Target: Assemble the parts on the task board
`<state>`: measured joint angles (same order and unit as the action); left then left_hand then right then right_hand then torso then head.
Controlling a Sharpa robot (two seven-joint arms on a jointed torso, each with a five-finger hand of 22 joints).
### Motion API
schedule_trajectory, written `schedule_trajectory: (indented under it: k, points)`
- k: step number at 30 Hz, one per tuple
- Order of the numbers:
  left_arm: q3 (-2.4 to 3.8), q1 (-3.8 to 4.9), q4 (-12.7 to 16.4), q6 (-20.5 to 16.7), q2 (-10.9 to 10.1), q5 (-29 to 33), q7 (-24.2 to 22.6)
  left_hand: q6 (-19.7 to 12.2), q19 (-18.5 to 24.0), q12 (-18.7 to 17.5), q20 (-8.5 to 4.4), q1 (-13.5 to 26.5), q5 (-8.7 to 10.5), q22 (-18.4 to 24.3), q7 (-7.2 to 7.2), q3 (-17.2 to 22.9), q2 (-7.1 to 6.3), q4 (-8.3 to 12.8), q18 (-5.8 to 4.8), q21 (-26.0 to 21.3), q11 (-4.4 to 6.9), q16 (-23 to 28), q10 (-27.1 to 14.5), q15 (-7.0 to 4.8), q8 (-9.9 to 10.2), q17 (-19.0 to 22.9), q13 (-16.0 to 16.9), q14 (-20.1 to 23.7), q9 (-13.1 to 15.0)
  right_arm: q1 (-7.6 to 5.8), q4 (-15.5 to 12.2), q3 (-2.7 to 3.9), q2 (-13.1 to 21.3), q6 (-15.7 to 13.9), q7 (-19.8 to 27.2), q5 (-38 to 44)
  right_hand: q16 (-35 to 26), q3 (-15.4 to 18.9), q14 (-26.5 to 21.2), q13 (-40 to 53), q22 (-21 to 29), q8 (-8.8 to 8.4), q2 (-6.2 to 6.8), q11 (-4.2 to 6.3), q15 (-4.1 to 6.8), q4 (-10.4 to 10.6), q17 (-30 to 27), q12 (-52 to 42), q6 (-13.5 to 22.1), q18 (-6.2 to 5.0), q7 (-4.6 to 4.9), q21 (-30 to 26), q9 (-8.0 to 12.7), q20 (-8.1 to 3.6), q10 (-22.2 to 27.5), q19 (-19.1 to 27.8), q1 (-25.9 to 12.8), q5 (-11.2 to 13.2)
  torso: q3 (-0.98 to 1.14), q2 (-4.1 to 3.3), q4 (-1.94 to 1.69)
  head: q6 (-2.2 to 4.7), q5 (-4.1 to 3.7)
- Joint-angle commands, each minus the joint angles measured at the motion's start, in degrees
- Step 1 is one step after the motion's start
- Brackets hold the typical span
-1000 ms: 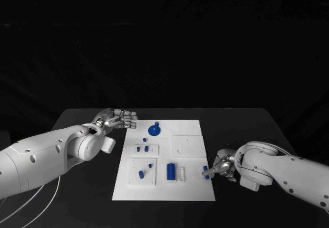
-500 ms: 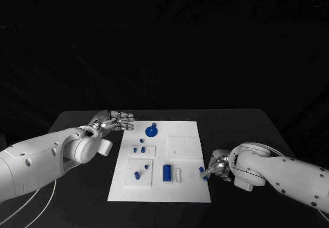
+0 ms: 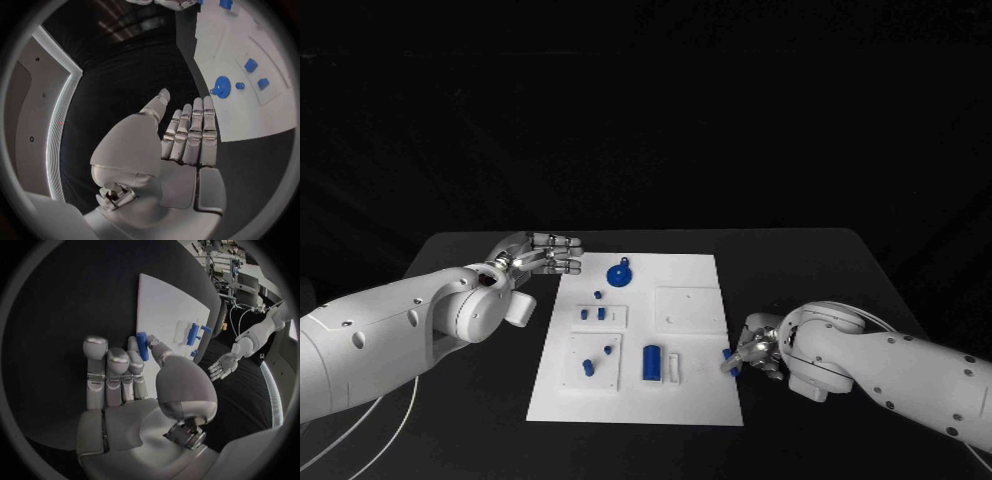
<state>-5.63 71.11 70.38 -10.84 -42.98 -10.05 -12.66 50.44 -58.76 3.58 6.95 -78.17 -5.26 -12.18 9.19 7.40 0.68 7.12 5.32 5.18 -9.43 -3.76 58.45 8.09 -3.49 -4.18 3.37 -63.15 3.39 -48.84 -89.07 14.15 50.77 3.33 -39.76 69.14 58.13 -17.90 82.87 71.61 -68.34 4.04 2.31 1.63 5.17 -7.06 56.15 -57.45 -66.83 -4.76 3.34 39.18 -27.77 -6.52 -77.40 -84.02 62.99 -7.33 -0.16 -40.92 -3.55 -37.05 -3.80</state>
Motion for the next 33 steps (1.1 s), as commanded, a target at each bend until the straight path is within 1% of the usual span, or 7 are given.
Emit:
schedule_trajectory:
  k: [1, 8, 11, 16, 22, 28, 33]
  points:
    - [0.03, -0.04, 0.1, 1.1, -0.1, 0.1, -0.2, -0.2, -0.2, 0.2, 0.10, 0.2, -0.02, 0.1, 0.02, -0.2, -0.10, -0.2, -0.32, 0.3, 0.17, 0.1, -0.3, 0.07, 0.0, -0.1, 0.0, 0.4, -0.1, 0.75, 0.5, -0.47, -0.2, -0.6, -3.4, 0.6, -0.2, -1.1, 0.2, 0.1, 0.0, -0.40, -1.06, 0.45, 0.22, -0.6, -0.1, -0.2, -0.3, 0.27, -0.04, 0.1, 22.7, -0.09, -0.2, -2.8, 0.6, -0.2, 0.02, -0.01, 0.11, -0.08, 0.09]
    - [0.01, -0.04, 0.1, 1.2, 0.0, 0.1, -0.2, -0.5, -0.2, 0.2, 0.11, 0.1, -0.02, 0.1, 0.10, -0.2, 0.01, -0.3, -0.30, 0.4, 0.15, 0.1, -0.4, 0.07, 0.0, -0.1, 0.0, 0.4, -0.1, 0.82, 0.5, -0.46, 0.2, -2.4, -2.1, -0.3, -0.4, -4.8, 0.1, 0.1, 0.0, -0.36, -1.63, 0.55, 0.23, -2.7, -0.3, -0.2, -1.0, 0.40, -0.17, -0.1, 22.6, -0.12, -0.1, -2.8, 0.2, -1.3, 0.06, 0.00, 0.06, -0.09, 0.14]
    - [0.00, -0.04, 0.1, 1.2, 0.0, 0.1, -0.2, -0.5, -0.2, 0.2, 0.11, 0.1, -0.02, 0.1, 0.10, -0.2, 0.01, -0.3, -0.30, 0.4, 0.15, 0.1, -0.4, 0.07, 0.0, -0.1, 0.0, 0.4, -0.1, 0.83, 0.6, -0.40, 0.5, -4.3, -0.8, -1.5, -0.2, -5.4, 0.2, 0.2, -0.2, -0.37, -1.97, 0.69, 0.26, -2.3, -0.2, -0.5, -2.2, 0.57, -0.61, 0.3, 22.6, -0.12, -0.5, -2.8, -0.7, -1.7, 0.02, 0.02, 0.07, -0.05, 0.05]
    - [-0.01, -0.04, 0.1, 1.1, 0.0, 0.1, -0.2, -1.1, -0.2, 0.2, 0.13, 0.3, 0.45, 0.2, 0.43, -0.3, 0.18, -0.5, -0.31, 0.4, 0.12, 0.1, -0.4, 0.08, 0.1, -0.1, 0.0, 0.4, -0.1, 0.83, 1.0, -0.09, 0.8, -6.3, 0.9, -3.1, -0.1, -6.0, 0.3, 0.2, -0.4, -0.38, -2.17, 0.70, 0.24, -2.8, -0.2, -0.6, -2.6, 0.69, -0.68, 0.5, 22.7, -0.13, -0.6, -2.8, -0.4, -2.2, -0.02, 0.00, 0.05, 0.00, 0.11]
    - [-0.02, -0.04, 0.1, 1.1, 0.0, 0.1, -0.2, -1.1, -0.2, 0.2, 0.13, 0.3, 0.45, 0.2, 0.43, -0.3, 0.18, -0.5, -0.31, 0.4, 0.12, 0.1, -0.4, 0.08, 0.1, -0.1, 0.0, 0.4, -0.1, 0.83, 1.0, 1.25, 1.5, -7.7, 2.3, -4.6, 0.0, -6.3, 0.3, 0.2, -0.4, -0.36, -2.29, 0.69, 0.21, -3.2, -0.2, -0.7, -2.9, 0.75, -0.72, 0.5, 22.8, -0.11, -0.7, -2.8, -0.2, -2.4, -0.03, 0.03, 0.04, -0.22, 0.18]
    - [-0.03, -0.04, 0.0, 1.0, 0.0, 0.1, -0.2, -1.1, -0.2, 0.2, 0.13, 0.3, 0.45, 0.2, 0.43, -0.3, 0.18, -0.5, -0.31, 0.4, 0.12, 0.1, -0.4, 0.08, 0.1, -0.1, 0.0, 0.4, -0.1, 0.83, -0.2, 3.18, 2.7, -8.9, 3.3, -6.3, 0.0, -6.0, 0.2, 0.3, -0.5, -0.41, -2.32, 0.76, 0.24, -3.4, -0.3, -0.8, -3.4, 0.81, -0.84, 0.6, 22.9, -0.14, -0.8, -2.8, -0.2, -2.5, -0.19, 0.07, 0.15, -0.23, 0.02]
    - [-0.03, -0.04, 0.1, 1.0, 0.1, 0.1, -0.2, -1.1, -0.2, 0.2, 0.13, 0.3, 0.45, 0.2, 0.43, -0.3, 0.18, -0.5, -0.31, 0.4, 0.12, 0.1, -0.4, 0.08, 0.1, -0.1, 0.0, 0.4, -0.1, 0.82, -1.2, 4.62, 3.3, -9.3, 3.5, -7.9, 0.0, -5.5, 0.2, 0.3, -0.6, -0.38, -2.34, 0.86, 0.31, -3.3, -0.3, -0.9, -3.8, 0.87, -1.01, 0.7, 23.0, -0.20, -0.9, -2.8, -0.3, -2.7, -0.11, 0.02, 0.05, -0.20, -0.08]
